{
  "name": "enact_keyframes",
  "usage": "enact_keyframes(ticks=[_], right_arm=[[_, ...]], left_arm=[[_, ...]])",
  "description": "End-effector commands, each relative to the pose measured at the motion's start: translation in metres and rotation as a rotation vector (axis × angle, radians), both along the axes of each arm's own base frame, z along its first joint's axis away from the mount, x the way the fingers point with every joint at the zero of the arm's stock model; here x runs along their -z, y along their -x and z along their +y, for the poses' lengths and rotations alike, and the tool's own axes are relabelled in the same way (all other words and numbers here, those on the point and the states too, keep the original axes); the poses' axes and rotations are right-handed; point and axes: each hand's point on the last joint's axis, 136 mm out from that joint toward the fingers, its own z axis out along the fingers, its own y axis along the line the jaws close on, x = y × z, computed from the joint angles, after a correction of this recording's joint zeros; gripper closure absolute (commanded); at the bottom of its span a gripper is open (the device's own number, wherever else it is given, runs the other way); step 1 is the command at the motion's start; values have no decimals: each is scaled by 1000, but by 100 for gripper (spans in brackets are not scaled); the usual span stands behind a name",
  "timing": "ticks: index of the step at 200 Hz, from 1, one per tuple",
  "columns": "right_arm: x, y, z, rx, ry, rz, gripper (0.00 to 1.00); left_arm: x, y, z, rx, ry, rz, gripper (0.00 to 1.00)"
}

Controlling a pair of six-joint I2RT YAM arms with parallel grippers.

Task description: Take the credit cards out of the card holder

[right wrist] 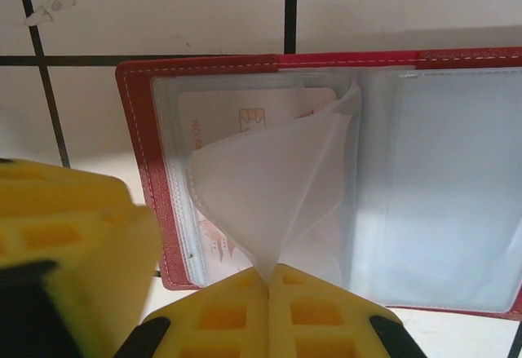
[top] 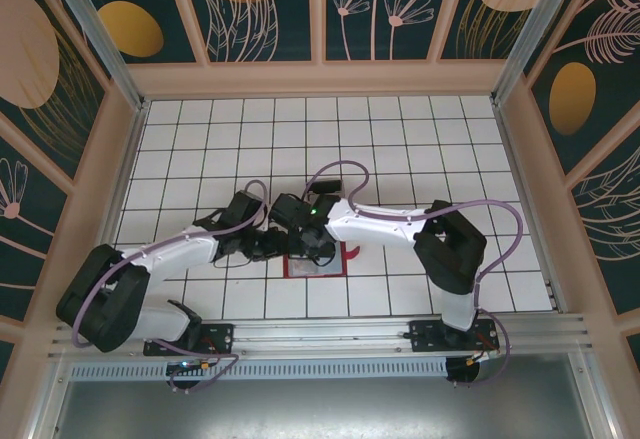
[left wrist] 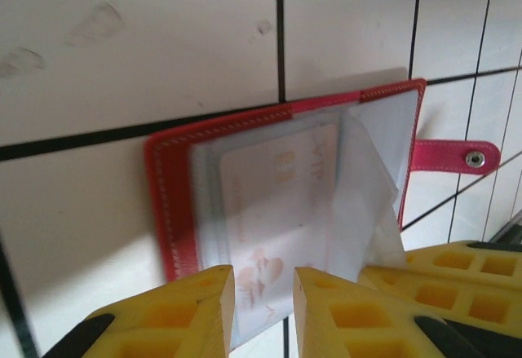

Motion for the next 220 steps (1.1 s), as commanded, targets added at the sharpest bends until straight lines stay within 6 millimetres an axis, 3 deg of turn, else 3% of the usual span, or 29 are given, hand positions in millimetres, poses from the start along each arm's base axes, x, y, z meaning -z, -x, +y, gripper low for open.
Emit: enact_keyframes(ticks=[1,49,92,220], right_arm=[[-11,-3,-5,31,-22,-24,96],[-15,1,-14,44,-14,-23,89],[-25,2,-25,64,-12,-43,85],[-56,-17,-95,213,-23,-129,81]], left_arm=[[-1,2,-14,14,33,17,73],[9,7,-27,52,15,47,73],[6,6,-33,64,23,45,73],[-1,0,-67,135,14,48,73]])
